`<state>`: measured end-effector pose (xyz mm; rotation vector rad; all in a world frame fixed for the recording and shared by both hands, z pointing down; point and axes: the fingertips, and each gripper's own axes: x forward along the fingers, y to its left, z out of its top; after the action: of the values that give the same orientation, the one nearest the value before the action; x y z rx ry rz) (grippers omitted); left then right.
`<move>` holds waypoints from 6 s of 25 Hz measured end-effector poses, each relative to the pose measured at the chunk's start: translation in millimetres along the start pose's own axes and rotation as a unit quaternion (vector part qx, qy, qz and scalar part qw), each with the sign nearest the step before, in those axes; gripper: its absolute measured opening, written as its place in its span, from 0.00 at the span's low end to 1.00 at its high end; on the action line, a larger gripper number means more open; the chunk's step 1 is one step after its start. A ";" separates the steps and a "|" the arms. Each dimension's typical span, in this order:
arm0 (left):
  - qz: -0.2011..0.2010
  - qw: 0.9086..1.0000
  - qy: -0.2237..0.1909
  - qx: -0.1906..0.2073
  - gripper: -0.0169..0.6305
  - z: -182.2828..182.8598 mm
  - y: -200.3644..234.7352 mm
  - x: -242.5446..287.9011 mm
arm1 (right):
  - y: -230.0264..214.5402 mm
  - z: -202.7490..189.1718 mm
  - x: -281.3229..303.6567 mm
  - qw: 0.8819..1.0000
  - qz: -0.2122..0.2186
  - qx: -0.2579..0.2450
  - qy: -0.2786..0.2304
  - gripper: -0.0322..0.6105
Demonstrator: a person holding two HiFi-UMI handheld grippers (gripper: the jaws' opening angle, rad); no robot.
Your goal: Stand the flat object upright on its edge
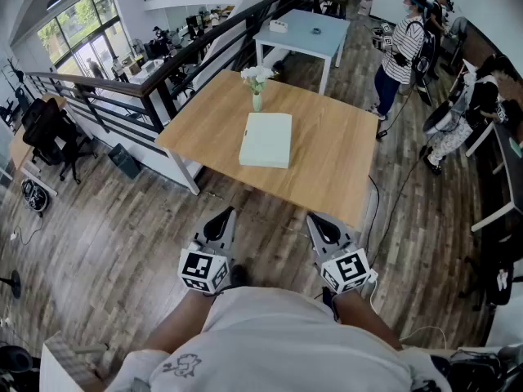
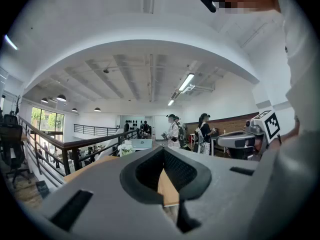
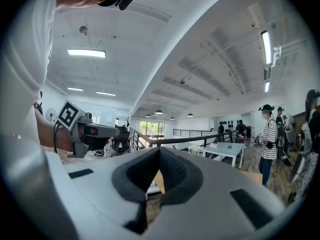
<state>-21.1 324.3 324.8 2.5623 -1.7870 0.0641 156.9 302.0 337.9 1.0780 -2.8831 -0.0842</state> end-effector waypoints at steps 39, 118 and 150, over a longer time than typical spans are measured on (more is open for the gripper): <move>-0.124 0.991 0.026 -0.033 0.26 -28.1 172.5 93.0 | 2.1 -18.0 218.0 0.996 -0.051 0.059 0.038 0.38; -0.069 0.961 0.241 -0.119 0.28 -194.5 238.3 437.8 | -289.0 -185.5 386.1 0.958 0.002 0.199 0.208 0.49; -0.101 0.843 0.472 -0.237 0.41 -384.6 308.0 499.7 | -316.0 -395.5 456.2 0.832 -0.049 0.331 0.442 0.56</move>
<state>-146.9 -236.3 727.7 1.8044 -0.9786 0.6563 50.4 -247.3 726.9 0.9424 -1.9875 1.1548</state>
